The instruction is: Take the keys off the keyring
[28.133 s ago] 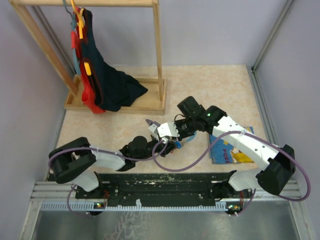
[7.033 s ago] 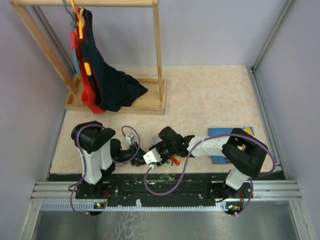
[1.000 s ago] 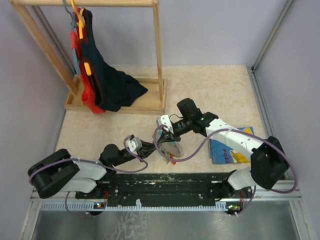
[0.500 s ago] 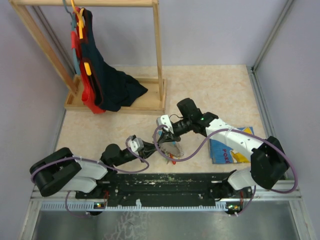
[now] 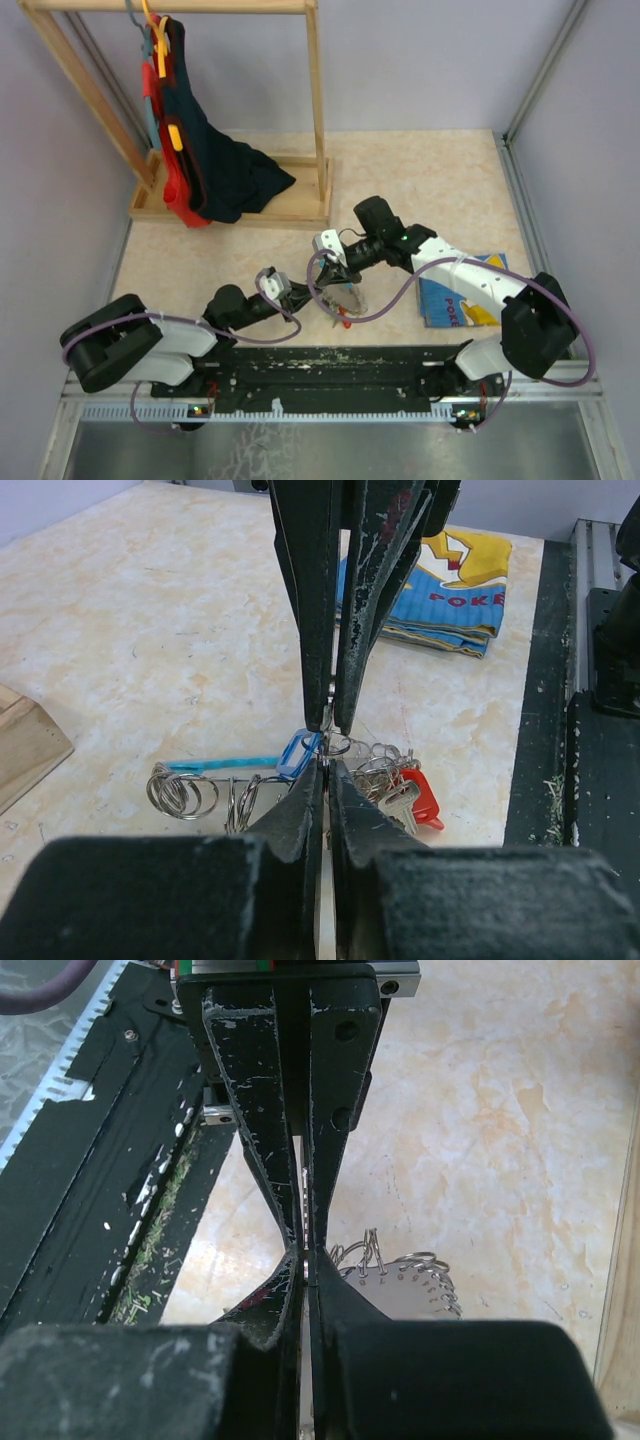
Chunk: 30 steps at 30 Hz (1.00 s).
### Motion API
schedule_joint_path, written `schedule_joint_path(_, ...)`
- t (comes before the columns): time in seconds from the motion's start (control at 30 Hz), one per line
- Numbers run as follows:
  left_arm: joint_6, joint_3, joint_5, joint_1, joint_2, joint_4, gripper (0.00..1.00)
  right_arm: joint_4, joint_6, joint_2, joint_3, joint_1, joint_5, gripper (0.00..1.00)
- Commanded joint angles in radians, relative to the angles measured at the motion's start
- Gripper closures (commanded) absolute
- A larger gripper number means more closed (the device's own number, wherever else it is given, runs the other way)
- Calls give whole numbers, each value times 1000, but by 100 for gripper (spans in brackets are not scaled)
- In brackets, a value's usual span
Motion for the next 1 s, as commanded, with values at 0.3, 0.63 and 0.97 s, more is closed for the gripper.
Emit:
schedule_joint_path(0.3, 24, -8, -16, -8, -15, -21, 99, 41, -10, -27, 30, -18, -29, 100)
schedule_joint_path(0.63, 54, -46, 3, -7, 6, 131, 99, -47, -170, 4, 8, -59, -31, 100)
schedule_joint_path(0.97, 25, -100, 19, -8, 86, 353, 100, -142, -351, 42, -14, -71, -52, 100)
